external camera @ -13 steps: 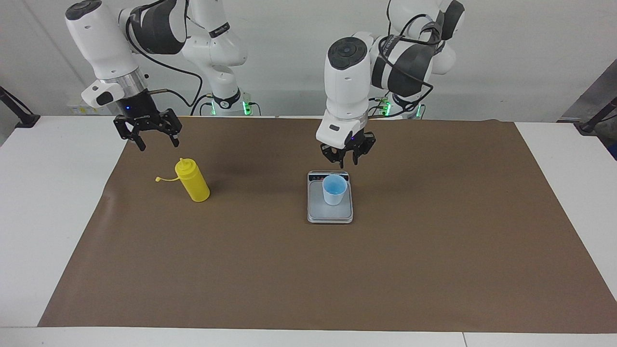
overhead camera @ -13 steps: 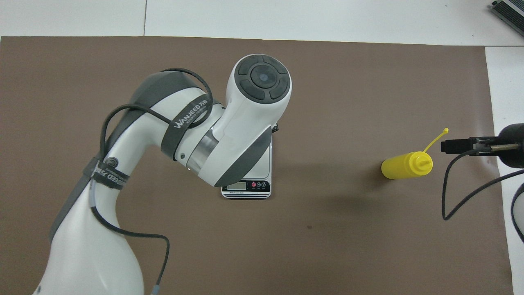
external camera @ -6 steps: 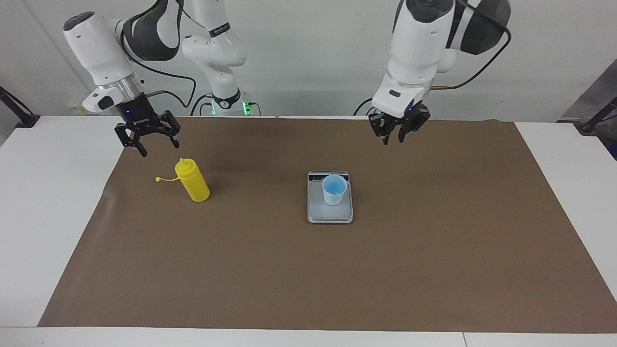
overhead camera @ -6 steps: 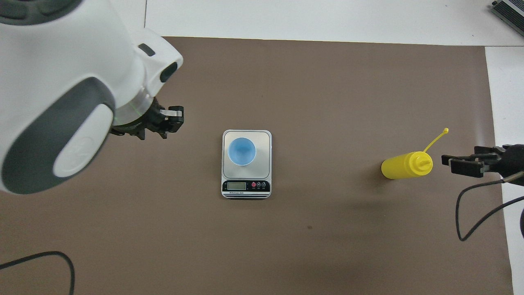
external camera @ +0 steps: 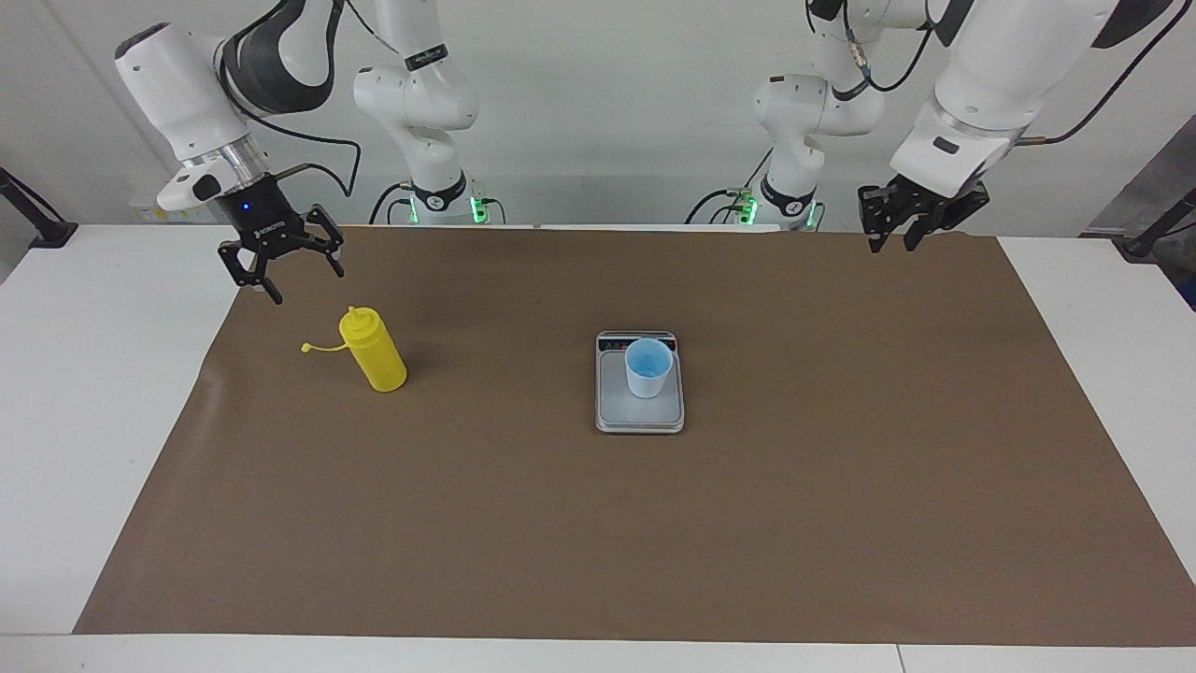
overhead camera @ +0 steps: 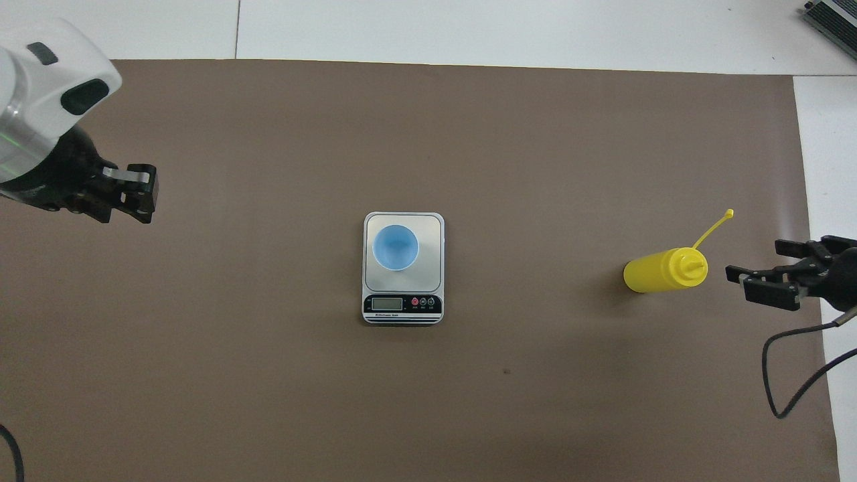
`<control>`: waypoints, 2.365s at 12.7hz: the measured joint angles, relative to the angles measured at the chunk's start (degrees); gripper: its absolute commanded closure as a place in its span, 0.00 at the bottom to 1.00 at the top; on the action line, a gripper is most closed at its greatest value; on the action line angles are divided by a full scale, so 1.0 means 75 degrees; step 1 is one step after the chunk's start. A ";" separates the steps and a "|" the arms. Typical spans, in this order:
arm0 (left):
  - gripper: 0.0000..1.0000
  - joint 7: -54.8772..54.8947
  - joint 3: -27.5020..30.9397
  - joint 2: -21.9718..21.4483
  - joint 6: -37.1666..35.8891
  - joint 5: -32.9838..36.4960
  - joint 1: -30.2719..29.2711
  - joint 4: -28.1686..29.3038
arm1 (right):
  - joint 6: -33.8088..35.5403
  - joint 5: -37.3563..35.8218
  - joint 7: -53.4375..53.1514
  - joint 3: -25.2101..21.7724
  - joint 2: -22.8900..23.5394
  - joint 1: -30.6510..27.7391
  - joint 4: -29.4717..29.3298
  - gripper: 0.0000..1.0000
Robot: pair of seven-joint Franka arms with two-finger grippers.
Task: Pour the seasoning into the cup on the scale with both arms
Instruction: 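Withdraw the left gripper while the right gripper opens near the bottle, then move the open right gripper around the yellow bottle and close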
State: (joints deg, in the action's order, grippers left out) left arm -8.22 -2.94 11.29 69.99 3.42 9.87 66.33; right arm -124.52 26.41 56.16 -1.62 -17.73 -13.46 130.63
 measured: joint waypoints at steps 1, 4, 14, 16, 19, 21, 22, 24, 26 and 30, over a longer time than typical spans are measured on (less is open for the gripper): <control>0.52 0.0220 0.0010 -0.0069 -0.0004 0.0000 -0.0133 0.0005 | -0.0012 0.0163 0.0542 -0.0002 -0.0003 -0.0107 0.0060 0.00; 0.50 0.0647 0.0007 -0.0404 -0.0020 0.0000 -0.0434 0.0336 | -0.0016 0.1067 0.1816 -0.0004 -0.0005 -0.0388 0.0287 0.00; 0.38 0.0720 0.0000 -0.1895 0.2334 -0.0005 -0.0593 0.3620 | 0.0570 0.3925 0.6443 -0.0029 0.0570 -0.1365 0.1045 0.00; 0.37 0.0717 -0.0002 -0.1954 0.2422 -0.0022 -0.0594 0.3733 | 0.0742 0.4334 0.7333 -0.0035 0.1010 -0.1544 0.1044 0.00; 0.35 0.0716 -0.0019 -0.2117 0.2455 -0.0055 -0.0593 0.4015 | 0.1115 0.4838 0.8405 -0.0040 0.1435 -0.1736 0.1040 0.00; 0.32 0.0712 -0.0006 -0.2321 0.2527 -0.0057 -0.0608 0.4255 | 0.1331 0.5057 0.8984 -0.0043 0.1684 -0.1826 0.1038 0.00; 0.32 0.0712 -0.0004 -0.2412 0.2530 -0.0056 -0.0677 0.4335 | 0.1400 0.5115 0.9145 -0.0043 0.1767 -0.1832 0.1037 0.00; 0.13 0.0713 0.0008 -0.2510 0.2530 -0.0057 -0.0866 0.4418 | 0.1562 0.5376 0.9360 -0.0042 0.1851 -0.1832 0.1034 0.00; 0.00 0.0721 0.0012 -0.2516 0.2534 -0.0057 -0.0962 0.4422 | 0.1618 0.5547 0.9384 -0.0042 0.1863 -0.1831 0.1034 0.00; 0.00 0.0721 -0.0087 -0.2516 0.2567 -0.0063 -0.0958 0.4422 | 0.2037 0.6139 1.0101 -0.0042 0.2472 -0.1832 0.1049 0.00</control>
State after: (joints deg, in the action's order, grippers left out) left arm -2.81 -3.60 -7.58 89.24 2.95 2.68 99.50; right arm -109.24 72.45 131.92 -1.93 0.81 -27.20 138.50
